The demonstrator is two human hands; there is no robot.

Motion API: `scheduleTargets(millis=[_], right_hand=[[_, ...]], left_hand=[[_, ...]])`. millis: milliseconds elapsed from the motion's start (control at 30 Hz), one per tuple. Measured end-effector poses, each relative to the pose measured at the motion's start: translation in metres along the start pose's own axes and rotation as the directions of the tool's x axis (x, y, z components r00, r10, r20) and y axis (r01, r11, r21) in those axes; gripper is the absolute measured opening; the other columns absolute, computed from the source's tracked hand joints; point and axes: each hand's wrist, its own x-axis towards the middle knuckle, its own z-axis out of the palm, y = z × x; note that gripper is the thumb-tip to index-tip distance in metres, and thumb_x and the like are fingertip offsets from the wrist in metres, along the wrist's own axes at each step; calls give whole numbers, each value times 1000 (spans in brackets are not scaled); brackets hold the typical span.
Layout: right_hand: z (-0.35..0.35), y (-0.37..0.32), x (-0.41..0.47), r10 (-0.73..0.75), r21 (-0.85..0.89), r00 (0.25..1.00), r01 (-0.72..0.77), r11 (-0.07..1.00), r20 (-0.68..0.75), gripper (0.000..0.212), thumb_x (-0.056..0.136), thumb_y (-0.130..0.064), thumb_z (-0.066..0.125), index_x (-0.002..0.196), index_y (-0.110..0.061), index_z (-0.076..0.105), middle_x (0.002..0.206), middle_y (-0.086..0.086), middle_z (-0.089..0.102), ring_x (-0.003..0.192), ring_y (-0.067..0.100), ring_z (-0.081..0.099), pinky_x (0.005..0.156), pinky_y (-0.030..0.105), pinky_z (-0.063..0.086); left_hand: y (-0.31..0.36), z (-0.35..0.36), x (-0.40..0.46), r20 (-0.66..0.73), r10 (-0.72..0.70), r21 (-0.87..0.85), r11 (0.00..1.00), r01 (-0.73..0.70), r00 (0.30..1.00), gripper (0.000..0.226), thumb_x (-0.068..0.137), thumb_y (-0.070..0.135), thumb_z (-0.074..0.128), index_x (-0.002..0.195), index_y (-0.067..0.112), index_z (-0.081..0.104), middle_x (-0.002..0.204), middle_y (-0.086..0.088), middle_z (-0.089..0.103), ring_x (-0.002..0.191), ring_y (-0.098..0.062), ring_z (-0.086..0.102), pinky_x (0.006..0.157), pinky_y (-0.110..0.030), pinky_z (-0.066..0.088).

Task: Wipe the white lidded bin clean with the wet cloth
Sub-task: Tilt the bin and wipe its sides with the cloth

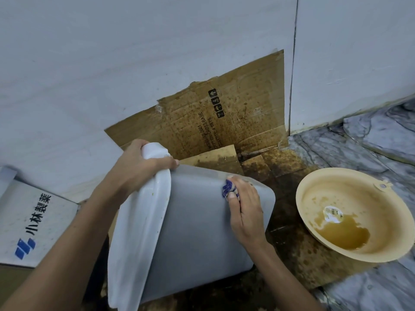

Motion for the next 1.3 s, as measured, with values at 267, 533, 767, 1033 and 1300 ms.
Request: scheduleTargets(millis=[267, 533, 767, 1033, 1300], right_hand=[[-10, -19, -5, 1, -47, 999, -3, 999, -36, 43, 100, -32, 34, 125, -12, 62, 120, -17, 54, 122, -29, 25, 116, 40, 26], [-16, -50, 1, 31, -44, 997, -28, 999, 71, 45, 103, -32, 32, 138, -14, 54, 131, -19, 47, 120, -35, 16, 116, 17, 12], [-8, -112, 11, -55, -77, 897, 98, 992, 438, 55, 102, -44, 21, 149, -23, 40, 155, -10, 39, 142, -1, 28, 122, 28, 13], [-19, -76, 64, 238, -266, 809, -106, 958, 537, 50, 106, -35, 26, 154, -21, 30, 160, -1, 31, 146, 16, 27, 116, 31, 20], [-18, -102, 19, -38, -111, 795, 132, 985, 606, 48, 107, -36, 25, 153, -27, 31, 160, -12, 27, 146, 3, 21, 117, 20, 9]], left_hand=[[-16, -5, -38, -126, 117, -131, 982, -134, 985, 64, 49, 44, 85, 109, 36, 65, 104, 11, 68, 88, -11, 68, 67, -31, 51], [-32, -7, -73, -270, 265, -51, 956, -288, 926, 71, 50, 48, 85, 117, 40, 62, 110, 20, 67, 98, -4, 65, 77, -32, 55], [-37, 9, -72, -173, 417, 0, 906, -423, 892, 83, 63, 54, 79, 138, 34, 50, 129, 14, 57, 117, -3, 57, 94, -32, 50], [-39, 10, -64, -96, 388, -74, 916, -395, 917, 79, 66, 64, 72, 138, 47, 43, 134, 10, 52, 119, -15, 55, 99, -48, 51], [-53, -2, -66, -118, 332, -145, 927, -347, 936, 66, 68, 44, 78, 127, 46, 50, 114, 21, 58, 98, 0, 59, 79, -34, 51]])
